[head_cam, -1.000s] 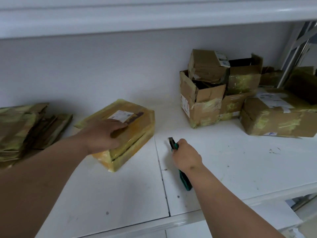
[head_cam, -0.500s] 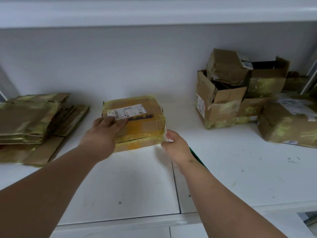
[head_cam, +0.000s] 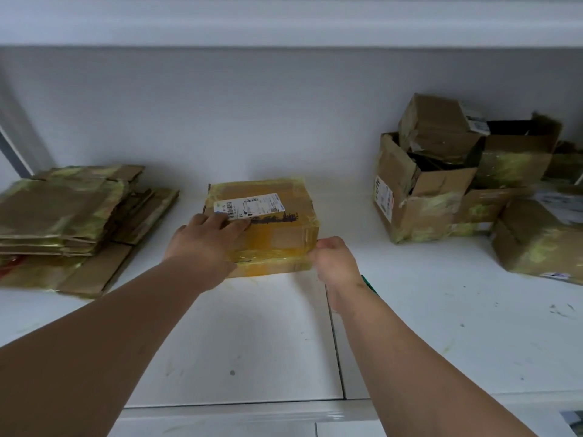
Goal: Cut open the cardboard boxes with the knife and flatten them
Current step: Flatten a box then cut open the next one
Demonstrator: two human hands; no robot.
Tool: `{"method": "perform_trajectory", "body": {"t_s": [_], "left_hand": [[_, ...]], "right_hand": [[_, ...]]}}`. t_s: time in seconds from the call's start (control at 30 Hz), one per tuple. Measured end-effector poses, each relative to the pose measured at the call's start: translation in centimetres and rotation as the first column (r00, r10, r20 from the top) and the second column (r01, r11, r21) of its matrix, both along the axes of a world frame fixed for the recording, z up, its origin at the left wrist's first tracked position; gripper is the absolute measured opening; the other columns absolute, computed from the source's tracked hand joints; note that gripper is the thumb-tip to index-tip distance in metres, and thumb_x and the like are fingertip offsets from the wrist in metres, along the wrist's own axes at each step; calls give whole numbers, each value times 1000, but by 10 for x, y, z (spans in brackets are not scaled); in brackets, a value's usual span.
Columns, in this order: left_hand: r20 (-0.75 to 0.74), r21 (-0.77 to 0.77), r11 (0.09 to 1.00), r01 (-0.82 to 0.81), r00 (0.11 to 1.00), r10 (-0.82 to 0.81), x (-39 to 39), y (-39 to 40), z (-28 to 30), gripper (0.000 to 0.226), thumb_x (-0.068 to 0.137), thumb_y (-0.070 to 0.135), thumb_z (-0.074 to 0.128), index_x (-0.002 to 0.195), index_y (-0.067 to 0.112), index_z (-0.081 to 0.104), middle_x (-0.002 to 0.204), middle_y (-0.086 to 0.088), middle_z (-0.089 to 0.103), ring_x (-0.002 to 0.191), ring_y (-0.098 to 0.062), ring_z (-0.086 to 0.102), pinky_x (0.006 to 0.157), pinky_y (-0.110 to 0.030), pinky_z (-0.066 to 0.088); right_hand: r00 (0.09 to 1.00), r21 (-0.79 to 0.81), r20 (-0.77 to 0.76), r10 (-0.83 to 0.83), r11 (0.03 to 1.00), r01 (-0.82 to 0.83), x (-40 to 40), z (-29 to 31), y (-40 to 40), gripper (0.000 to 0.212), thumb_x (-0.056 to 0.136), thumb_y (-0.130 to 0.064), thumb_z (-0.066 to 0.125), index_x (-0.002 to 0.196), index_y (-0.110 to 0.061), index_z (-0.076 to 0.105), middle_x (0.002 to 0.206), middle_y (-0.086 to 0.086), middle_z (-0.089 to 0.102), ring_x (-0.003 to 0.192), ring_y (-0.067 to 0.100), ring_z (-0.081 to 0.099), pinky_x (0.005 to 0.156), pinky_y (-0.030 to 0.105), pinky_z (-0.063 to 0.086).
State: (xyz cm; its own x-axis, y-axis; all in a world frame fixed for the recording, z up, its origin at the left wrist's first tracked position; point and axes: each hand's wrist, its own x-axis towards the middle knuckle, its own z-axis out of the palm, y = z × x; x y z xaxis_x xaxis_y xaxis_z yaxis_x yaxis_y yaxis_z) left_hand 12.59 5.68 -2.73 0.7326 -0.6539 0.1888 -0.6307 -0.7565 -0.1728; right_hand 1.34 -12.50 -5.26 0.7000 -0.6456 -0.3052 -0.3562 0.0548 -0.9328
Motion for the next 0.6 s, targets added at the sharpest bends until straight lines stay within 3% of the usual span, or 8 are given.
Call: {"method": "perform_trajectory", "body": {"t_s": [0.1, 0.2, 0.27, 0.37, 0.43, 0.53, 0.6], "left_hand": [[2, 25, 1000, 6, 1000, -6, 2, 0, -1, 87, 79, 64, 62, 150, 43, 15, 148, 5, 34, 127, -26, 36, 106, -43, 40], [-29, 25, 1000, -8, 1000, 9, 3, -1, -1, 92, 73, 73, 60, 149, 47, 15, 149, 7, 32, 127, -25, 34, 108, -42, 38], [-80, 13, 1000, -21, 997, 22, 5, -3, 6, 82, 76, 74, 54, 148, 50, 23, 149, 9, 35, 126, -24, 37, 108, -38, 37], [-356, -113, 988, -110, 932, 63, 13, 1, 39, 58, 79, 68, 61, 134, 51, 50, 138, 12, 51, 120, -16, 49, 97, -27, 40], [-515, -234, 959, -159, 857, 17, 20, 8, 53, 44, 77, 58, 72, 118, 43, 65, 120, 11, 61, 108, -11, 55, 88, -23, 39], [-571, -371, 909, -191, 819, -61, 25, 12, 50, 22, 80, 44, 75, 96, 31, 68, 101, 12, 64, 97, -10, 58, 78, -25, 40], [-615, -455, 851, -263, 784, -86, 26, 12, 43, 17, 84, 43, 72, 91, 28, 68, 94, 13, 62, 89, -9, 57, 69, -25, 40]], "right_hand": [[999, 119, 39, -10, 993, 5, -1, 0, 1, 20, 92, -13, 56, 111, -17, 52, 105, 6, 61, 91, 19, 56, 87, 38, 50], [986, 288, 145, -76, 957, 31, -1, 4, 2, 8, 97, -16, 55, 104, -14, 57, 83, 4, 64, 74, 17, 59, 80, 35, 48], [961, 372, 227, -156, 926, 62, -3, 6, 1, 11, 96, -18, 53, 101, -13, 62, 72, 2, 64, 68, 16, 60, 75, 33, 45], [902, 445, 317, -293, 886, 131, -9, 8, -5, 22, 93, -16, 49, 87, -12, 69, 70, 1, 69, 72, 17, 63, 75, 32, 43], [902, 349, 303, -306, 917, 194, -12, 7, -9, 21, 92, -11, 50, 87, -10, 70, 75, 0, 67, 74, 16, 60, 77, 31, 42], [956, 24, 191, -223, 975, 223, -7, -2, -8, 17, 93, -12, 53, 106, -10, 63, 91, -2, 61, 91, 22, 58, 80, 31, 42], [979, -156, 161, -127, 976, 153, -1, -12, -4, 36, 91, -22, 62, 126, -19, 55, 117, -2, 59, 112, 23, 56, 90, 32, 45]]}}
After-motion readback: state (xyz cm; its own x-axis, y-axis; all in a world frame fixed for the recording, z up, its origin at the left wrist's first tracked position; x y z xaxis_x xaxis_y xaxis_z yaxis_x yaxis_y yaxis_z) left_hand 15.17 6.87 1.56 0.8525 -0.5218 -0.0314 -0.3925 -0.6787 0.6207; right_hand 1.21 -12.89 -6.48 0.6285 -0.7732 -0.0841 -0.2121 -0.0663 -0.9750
